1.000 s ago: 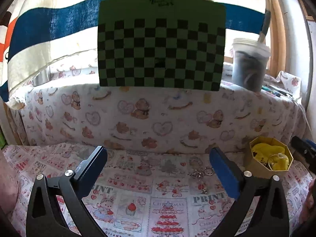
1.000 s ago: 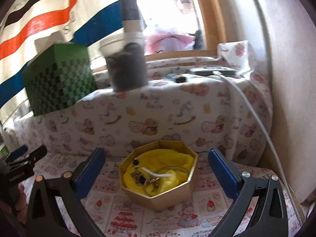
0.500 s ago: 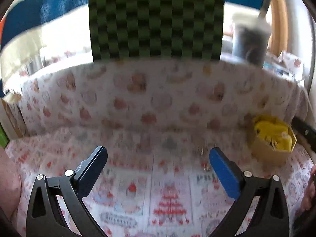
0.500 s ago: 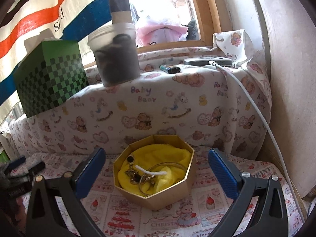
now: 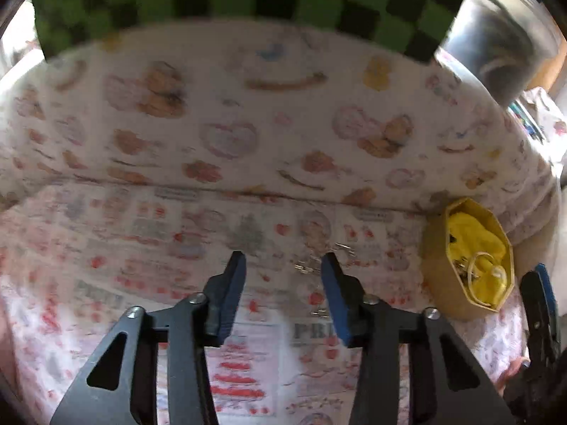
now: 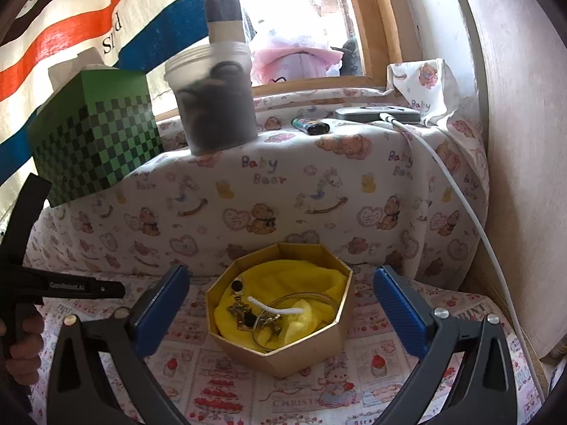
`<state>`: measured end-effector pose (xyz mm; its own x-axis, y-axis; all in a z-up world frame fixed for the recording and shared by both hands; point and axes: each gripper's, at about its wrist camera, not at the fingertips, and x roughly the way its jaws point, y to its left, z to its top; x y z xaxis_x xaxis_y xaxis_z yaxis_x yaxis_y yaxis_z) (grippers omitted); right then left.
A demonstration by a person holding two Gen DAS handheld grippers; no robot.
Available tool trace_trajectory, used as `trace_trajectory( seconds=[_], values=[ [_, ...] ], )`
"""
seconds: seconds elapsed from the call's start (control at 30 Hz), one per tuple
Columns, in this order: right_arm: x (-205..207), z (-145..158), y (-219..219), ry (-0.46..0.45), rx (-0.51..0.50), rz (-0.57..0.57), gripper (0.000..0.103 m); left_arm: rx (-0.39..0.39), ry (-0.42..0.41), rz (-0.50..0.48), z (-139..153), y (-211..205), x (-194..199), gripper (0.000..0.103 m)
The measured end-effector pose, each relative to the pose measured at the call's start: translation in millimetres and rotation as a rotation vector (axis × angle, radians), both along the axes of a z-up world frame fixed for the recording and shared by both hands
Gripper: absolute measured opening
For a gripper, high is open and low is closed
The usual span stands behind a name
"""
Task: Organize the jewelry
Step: 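Lower the left gripper onto the silver chain and close it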
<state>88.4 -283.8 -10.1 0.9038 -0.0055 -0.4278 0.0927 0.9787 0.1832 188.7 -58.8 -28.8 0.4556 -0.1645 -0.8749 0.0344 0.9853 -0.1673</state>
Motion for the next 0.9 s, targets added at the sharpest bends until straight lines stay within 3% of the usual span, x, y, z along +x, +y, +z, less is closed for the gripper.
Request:
trace_trajectory(
  seconds=[0.13,0.27,0.5,0.57,0.63,0.73,0.9],
  values=[
    [1.9,0.2,2.1,0.007,-0.01,0.004,0.103,-0.056,-0.005,-0.039,-7.9,-8.2,2.7,0.038],
    [3.3,-0.1,1.8,0.011,-0.006,0.01,0.103,0.005,-0.005,-0.023,-15.2,-18.8,7.9,0.038],
    [6.1,-1.8,-1.2,0.023,0.01,0.009,0.103,0.023,-0.024,-0.059,-19.5,-29.7,6.5,0.034],
    [4.9,-1.4,-0.4,0.018,0.007,0.009,0.103,0.054,-0.011,-0.066,-22.3,-34.6,8.9,0.031],
    [4.8,-1.2,1.1,0.017,0.0,0.01,0.103,0.092,-0.019,-0.065,-22.7,-43.8,8.9,0.02],
    [4.6,-0.9,2.2,0.017,-0.003,0.016,0.103,0.079,-0.018,-0.072,-22.8,-50.2,11.8,0.007],
    [3.3,-0.4,2.9,0.011,-0.011,0.013,0.103,0.058,-0.058,-0.05,-5.7,-32.4,-3.7,0.007]
  ],
)
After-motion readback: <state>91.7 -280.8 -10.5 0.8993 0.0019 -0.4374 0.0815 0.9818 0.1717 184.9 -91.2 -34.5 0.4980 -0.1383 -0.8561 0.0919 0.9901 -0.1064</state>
